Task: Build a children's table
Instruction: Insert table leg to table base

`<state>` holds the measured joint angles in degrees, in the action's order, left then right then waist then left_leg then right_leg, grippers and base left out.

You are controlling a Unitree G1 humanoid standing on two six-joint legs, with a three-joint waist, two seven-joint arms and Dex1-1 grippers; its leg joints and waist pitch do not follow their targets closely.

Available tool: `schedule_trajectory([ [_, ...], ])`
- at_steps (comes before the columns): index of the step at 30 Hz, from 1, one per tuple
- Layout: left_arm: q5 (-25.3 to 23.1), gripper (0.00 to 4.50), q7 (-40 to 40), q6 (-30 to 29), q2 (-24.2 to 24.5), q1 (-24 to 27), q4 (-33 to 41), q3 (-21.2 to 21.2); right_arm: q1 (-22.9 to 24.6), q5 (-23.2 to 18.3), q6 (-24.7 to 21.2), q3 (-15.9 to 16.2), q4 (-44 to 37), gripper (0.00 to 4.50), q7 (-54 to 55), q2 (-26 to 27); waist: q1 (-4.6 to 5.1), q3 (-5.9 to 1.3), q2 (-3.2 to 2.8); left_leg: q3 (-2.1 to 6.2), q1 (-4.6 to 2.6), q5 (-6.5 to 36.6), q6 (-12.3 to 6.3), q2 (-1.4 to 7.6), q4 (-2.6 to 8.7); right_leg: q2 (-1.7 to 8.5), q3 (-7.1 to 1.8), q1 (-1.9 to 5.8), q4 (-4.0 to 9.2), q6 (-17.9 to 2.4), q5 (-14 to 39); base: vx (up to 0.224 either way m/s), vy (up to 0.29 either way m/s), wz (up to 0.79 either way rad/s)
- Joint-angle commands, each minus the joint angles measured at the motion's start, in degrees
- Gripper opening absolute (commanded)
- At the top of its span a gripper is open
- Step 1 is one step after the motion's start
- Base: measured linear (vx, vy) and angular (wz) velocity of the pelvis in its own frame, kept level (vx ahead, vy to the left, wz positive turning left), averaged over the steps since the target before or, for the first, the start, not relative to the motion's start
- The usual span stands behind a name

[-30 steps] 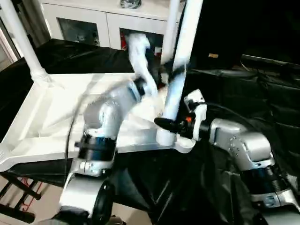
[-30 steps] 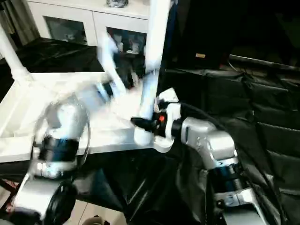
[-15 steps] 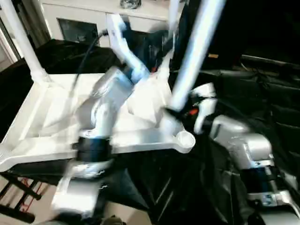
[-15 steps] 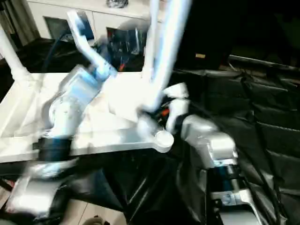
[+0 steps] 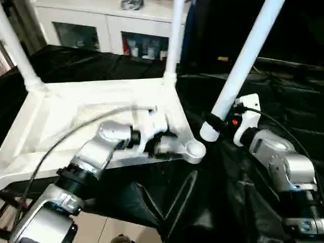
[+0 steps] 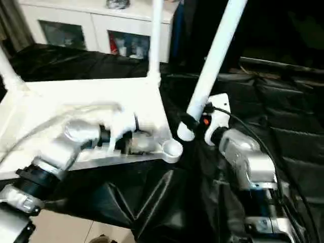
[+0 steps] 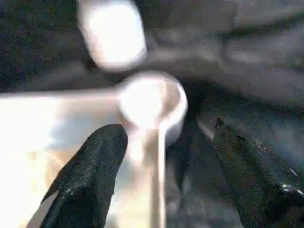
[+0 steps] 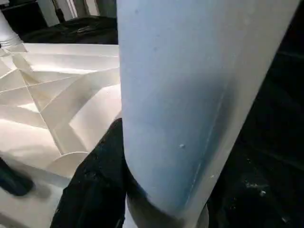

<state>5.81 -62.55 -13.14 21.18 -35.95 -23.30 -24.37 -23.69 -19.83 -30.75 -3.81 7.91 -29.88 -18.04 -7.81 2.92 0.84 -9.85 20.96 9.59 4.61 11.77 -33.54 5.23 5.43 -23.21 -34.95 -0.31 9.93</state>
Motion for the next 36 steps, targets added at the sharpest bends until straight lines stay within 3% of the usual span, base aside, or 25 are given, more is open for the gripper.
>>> schedule_trajectory([
  [1,-2.46,3.42,-0.91,0.99,0.58,-1.99,-2.82,-1.28,0.24,0.27,0.3,0.6,-2.01,1.88,-0.46,-0.33,0.06,-3.89,-0.44,0.36,-0.62,15.04,2.47,1.12,4.29,3.27,-2.95,3.07,4.59,-6.78,15.66,0.0,0.0,0.0],
  [3,-2.99,3.24,-0.59,0.6,0.57,-2.34,-3.92,-1.45,0.36,0.39,0.39,0.7,-2.08,1.88,-0.51,-0.38,-0.02,-3.96,-0.46,0.36,-0.59,14.14,2.35,1.21,4.23,3.28,-2.95,3.14,4.24,-7.87,13.63,0.0,0.0,0.0],
  [4,-3.57,3.13,0.38,0.5,0.41,-2.8,-5.41,-1.39,0.56,0.34,0.38,0.74,-2.3,1.88,-0.52,-0.42,-0.08,-3.93,-0.77,0.26,-0.64,14.08,2.26,1.13,4.12,3.26,-2.95,3.05,4.28,-8.43,12.98,0.0,0.0,0.0],
  [10,-4.02,2.68,0.09,2.7,-0.52,-4.19,-10.81,-0.51,1.52,0.13,-0.41,1.53,-3.82,1.88,-1.05,-0.32,-0.34,-3.97,-0.7,0.3,-0.48,13.47,1.78,1.15,4.07,3.45,-2.91,3.26,4.19,-8.98,13.03,0.0,0.0,0.0],
  [16,-4.63,2.13,-0.07,3.16,-1.32,-5.15,-14.34,0.08,1.65,0.16,-0.54,2.36,-4.13,1.88,-1.56,-0.1,-0.37,-3.81,-0.67,0.33,-0.6,14.91,1.7,1.13,4.16,3.51,-2.89,3.1,4.61,-8.21,16.29,0.0,0.0,0.0],
  [18,-4.62,1.85,-0.07,3.25,-1.43,-5.21,-14.65,0.16,1.71,0.1,-0.55,2.38,-4.21,1.88,-1.58,-0.13,-0.36,-3.85,-0.67,0.39,-0.56,14.67,1.8,1.22,4.2,3.53,-2.93,3.16,4.52,-8.31,15.55,0.0,0.0,0.0],
  [21,-3.54,1.82,-0.4,2.8,-2.18,-5.48,-15.58,1.14,1.72,-0.21,-0.88,2.57,-4.5,1.88,-1.92,-0.38,-0.37,-3.91,-0.61,0.31,-0.49,13.63,1.57,1.2,4.1,3.54,-2.94,3.22,4.3,-9.12,13.57,0.0,0.0,0.0],
  [33,-4.18,0.74,-1.28,2.85,-2.51,-5.23,-17.02,1.61,2.32,-0.76,-3.3,4.62,-5.84,1.88,-5.04,-1.57,-0.39,-3.71,-0.5,0.4,-0.5,15.22,1.51,1.27,4.26,3.7,-2.94,3.14,4.75,-8.1,17.32,0.0,0.0,0.0],
  [34,-4.13,0.74,-1.35,2.76,-2.56,-5.19,-17.03,1.74,2.39,-0.69,-3.34,4.77,-5.87,1.88,-5.12,-1.57,-0.39,-3.73,-0.22,0.36,-0.5,14.98,1.41,1.26,4.24,3.69,-2.94,3.15,4.77,-8.1,17.21,0.0,0.0,0.0],
  [36,-3.94,0.58,-1.53,2.39,-2.61,-4.89,-16.83,2.03,2.43,-0.11,-2.91,5.23,-5.54,1.88,-4.92,-1.41,-0.4,-3.73,-0.43,0.38,-0.51,14.66,1.37,1.32,4.25,3.7,-2.97,3.06,4.66,-8.27,16.83,0.0,0.0,0.0],
])
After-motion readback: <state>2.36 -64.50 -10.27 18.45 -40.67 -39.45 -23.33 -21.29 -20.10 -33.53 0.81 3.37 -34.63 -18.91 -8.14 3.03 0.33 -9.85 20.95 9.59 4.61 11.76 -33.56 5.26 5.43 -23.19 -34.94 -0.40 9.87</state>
